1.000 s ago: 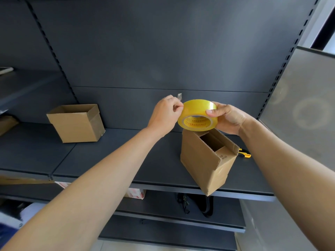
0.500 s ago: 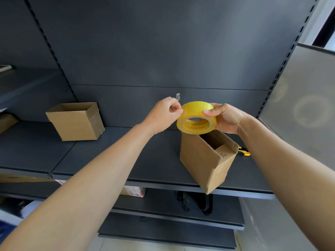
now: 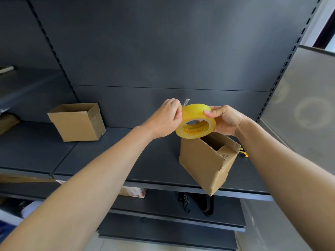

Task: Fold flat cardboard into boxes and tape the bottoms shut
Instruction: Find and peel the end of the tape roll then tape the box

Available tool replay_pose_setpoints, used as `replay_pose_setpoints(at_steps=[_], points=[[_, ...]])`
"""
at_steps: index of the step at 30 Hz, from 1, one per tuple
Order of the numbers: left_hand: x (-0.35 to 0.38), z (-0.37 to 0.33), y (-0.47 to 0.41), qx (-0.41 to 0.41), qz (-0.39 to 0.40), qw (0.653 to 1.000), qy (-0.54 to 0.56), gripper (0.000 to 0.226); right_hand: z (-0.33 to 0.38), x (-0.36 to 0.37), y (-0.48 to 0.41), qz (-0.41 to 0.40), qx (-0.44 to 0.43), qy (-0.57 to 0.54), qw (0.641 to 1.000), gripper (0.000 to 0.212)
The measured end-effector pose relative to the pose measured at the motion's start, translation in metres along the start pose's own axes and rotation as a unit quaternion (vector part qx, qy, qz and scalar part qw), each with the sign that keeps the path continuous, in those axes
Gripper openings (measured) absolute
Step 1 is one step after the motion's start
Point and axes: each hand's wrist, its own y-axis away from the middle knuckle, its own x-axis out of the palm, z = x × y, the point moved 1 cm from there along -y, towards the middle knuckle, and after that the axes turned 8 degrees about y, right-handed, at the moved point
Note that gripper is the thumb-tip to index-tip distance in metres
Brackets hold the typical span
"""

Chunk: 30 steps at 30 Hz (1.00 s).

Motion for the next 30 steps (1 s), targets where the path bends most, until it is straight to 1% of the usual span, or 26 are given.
replay_pose_setpoints(at_steps=[2,5,8,9,10,11,12,14,17,18,19,20,22,23,24,25,26,28,29,30], points=[[0.002,-0.002,0.002,0.016,-0.029,0.999,0.004,0.014,-0.001,0.001,-0.001,0.004,-0.003,-0.011,1.000,0.060],[0.004,-0.006,0.003,0.056,-0.071,0.996,-0.026,0.014,0.003,0.001,-0.003,-0.001,0.000,-0.014,1.000,0.071],[0.003,-0.007,0.003,0.059,-0.106,0.992,-0.028,0.015,0.006,0.002,-0.004,-0.014,-0.002,-0.018,1.000,0.079],[0.001,-0.006,0.002,0.049,-0.115,0.992,-0.011,0.014,0.006,0.002,-0.005,-0.019,-0.003,-0.022,1.000,0.080],[-0.001,-0.005,0.001,0.029,-0.125,0.991,0.029,0.010,0.006,0.002,-0.006,-0.025,-0.003,-0.023,0.999,0.082],[-0.003,-0.003,0.000,0.002,-0.129,0.988,0.086,0.004,0.006,0.002,-0.006,-0.032,-0.005,-0.022,0.999,0.083],[-0.005,-0.003,-0.002,-0.024,-0.133,0.981,0.136,0.007,0.006,0.002,-0.007,-0.036,-0.007,-0.021,0.999,0.082],[-0.007,-0.002,-0.005,-0.056,-0.143,0.971,0.183,0.016,0.008,0.001,-0.009,-0.038,-0.008,-0.017,0.999,0.075],[-0.006,0.000,-0.009,-0.073,-0.145,0.976,0.146,0.013,0.009,-0.001,-0.009,-0.049,-0.008,-0.002,0.999,0.038],[-0.006,0.000,-0.009,-0.075,-0.144,0.978,0.134,0.013,0.010,-0.001,-0.009,-0.054,-0.005,0.007,0.998,0.032],[-0.006,0.000,-0.010,-0.077,-0.141,0.979,0.124,0.012,0.011,-0.001,-0.009,-0.050,-0.004,0.015,0.999,0.032],[-0.008,-0.001,-0.010,-0.077,-0.136,0.981,0.115,0.011,0.012,0.000,-0.008,-0.041,-0.003,0.023,0.999,0.041],[-0.011,-0.002,-0.010,-0.082,-0.117,0.984,0.103,0.009,0.013,0.001,-0.008,-0.024,0.004,0.038,0.999,0.071],[-0.013,-0.002,-0.010,-0.089,-0.104,0.985,0.109,0.008,0.013,0.000,-0.008,-0.020,0.006,0.045,0.999,0.080],[-0.015,-0.002,-0.010,-0.098,-0.090,0.984,0.120,0.007,0.014,0.000,-0.008,-0.019,0.008,0.051,0.998,0.084],[-0.017,-0.002,-0.010,-0.107,-0.078,0.982,0.133,0.005,0.014,-0.001,-0.009,-0.020,0.011,0.054,0.998,0.083],[-0.018,-0.002,-0.011,-0.114,-0.067,0.981,0.144,0.006,0.014,-0.002,-0.010,-0.023,0.014,0.057,0.998,0.078],[-0.018,-0.002,-0.012,-0.127,-0.049,0.980,0.144,0.008,0.014,-0.002,-0.011,-0.031,0.015,0.061,0.998,0.052],[-0.018,-0.001,-0.013,-0.132,-0.041,0.982,0.132,0.009,0.013,-0.001,-0.011,-0.039,0.016,0.062,0.997,0.042],[-0.018,-0.001,-0.014,-0.134,-0.033,0.984,0.115,0.010,0.013,-0.001,-0.012,-0.045,0.019,0.063,0.997,0.039]])
